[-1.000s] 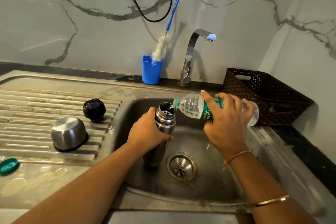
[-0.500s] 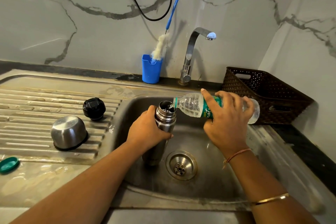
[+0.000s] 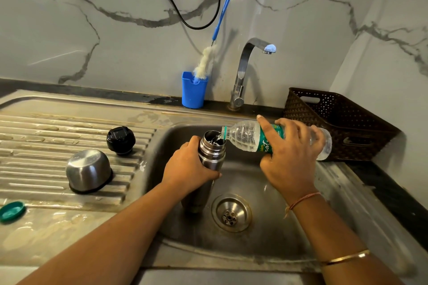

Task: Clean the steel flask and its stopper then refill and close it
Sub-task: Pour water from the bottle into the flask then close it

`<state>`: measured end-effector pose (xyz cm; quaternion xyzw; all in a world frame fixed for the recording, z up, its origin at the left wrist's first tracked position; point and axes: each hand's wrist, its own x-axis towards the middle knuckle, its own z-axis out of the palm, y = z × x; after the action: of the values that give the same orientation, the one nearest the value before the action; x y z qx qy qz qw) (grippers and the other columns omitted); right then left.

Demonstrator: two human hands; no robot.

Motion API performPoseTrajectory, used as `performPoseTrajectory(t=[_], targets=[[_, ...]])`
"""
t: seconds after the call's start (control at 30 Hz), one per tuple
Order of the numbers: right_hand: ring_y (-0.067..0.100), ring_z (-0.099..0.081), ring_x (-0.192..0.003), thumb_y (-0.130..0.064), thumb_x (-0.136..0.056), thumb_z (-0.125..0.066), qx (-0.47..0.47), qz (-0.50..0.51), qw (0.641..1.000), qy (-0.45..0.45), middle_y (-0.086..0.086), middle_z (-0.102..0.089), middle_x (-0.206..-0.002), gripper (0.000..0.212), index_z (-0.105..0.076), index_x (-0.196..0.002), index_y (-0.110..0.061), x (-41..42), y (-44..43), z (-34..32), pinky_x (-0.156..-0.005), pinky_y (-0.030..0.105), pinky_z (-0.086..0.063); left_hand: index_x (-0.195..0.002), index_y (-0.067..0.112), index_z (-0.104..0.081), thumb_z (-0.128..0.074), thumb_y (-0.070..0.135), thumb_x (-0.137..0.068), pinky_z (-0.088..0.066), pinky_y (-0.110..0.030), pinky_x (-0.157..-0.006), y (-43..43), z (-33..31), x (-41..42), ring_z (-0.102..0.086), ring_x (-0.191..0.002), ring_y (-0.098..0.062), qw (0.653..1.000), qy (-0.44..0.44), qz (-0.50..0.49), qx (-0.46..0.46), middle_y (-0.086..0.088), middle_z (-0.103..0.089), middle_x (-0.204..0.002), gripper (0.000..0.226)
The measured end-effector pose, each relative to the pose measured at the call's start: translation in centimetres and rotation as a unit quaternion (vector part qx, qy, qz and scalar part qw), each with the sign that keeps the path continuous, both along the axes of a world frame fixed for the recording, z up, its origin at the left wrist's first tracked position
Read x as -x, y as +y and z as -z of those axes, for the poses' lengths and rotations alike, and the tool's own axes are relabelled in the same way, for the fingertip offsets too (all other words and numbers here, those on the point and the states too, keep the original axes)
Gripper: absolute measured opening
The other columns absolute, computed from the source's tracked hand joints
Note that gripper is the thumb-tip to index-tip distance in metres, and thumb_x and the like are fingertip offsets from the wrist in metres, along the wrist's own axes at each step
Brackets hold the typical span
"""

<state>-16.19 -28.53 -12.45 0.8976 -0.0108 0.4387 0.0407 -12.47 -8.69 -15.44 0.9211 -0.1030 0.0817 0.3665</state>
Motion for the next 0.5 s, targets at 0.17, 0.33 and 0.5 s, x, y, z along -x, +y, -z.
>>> performPoseTrajectory(t=[0.17,0.33,0.5], targets=[[0.028,-0.039,-0.11,-0.008,-0.052,-0.072,0.001,0.001,1.0,0.0,0.011,-0.057,-0.113,0.082,-0.054,-0.13,-0.026,0.02,0.0,0.0,-0.097,0.057,-0.027,-0.114,0.027,-0.047,-0.087,0.04,-0.057,-0.044,-0.024,-0.078,-0.09,0.17,-0.08,-0.054,-0.097,-0.009,1.0,-0.002,0.002,0.004,0.008,-0.058,-0.112,0.071],[0.029,-0.039,-0.11,-0.009,-0.054,-0.071,0.008,0.0,1.0,-0.002,0.012,-0.058,-0.114,0.081,-0.053,-0.13,-0.026,-0.03,0.11,-0.2,-0.096,0.057,-0.028,-0.111,0.029,-0.046,-0.087,0.041,-0.055,-0.046,-0.025,-0.079,-0.12,0.27,-0.21,-0.053,-0.098,-0.009,1.0,-0.011,0.003,0.011,0.009,-0.057,-0.11,0.07],[0.029,-0.039,-0.111,-0.008,-0.052,-0.074,0.018,0.001,1.0,-0.008,0.012,-0.058,-0.113,0.081,-0.055,-0.129,-0.025,0.16,0.42,-0.48,-0.096,0.058,-0.029,-0.114,0.028,-0.046,-0.086,0.042,-0.055,-0.048,-0.027,-0.082,-0.09,0.36,-0.24,-0.054,-0.101,-0.01,1.0,-0.013,0.004,0.017,0.008,-0.057,-0.112,0.073]])
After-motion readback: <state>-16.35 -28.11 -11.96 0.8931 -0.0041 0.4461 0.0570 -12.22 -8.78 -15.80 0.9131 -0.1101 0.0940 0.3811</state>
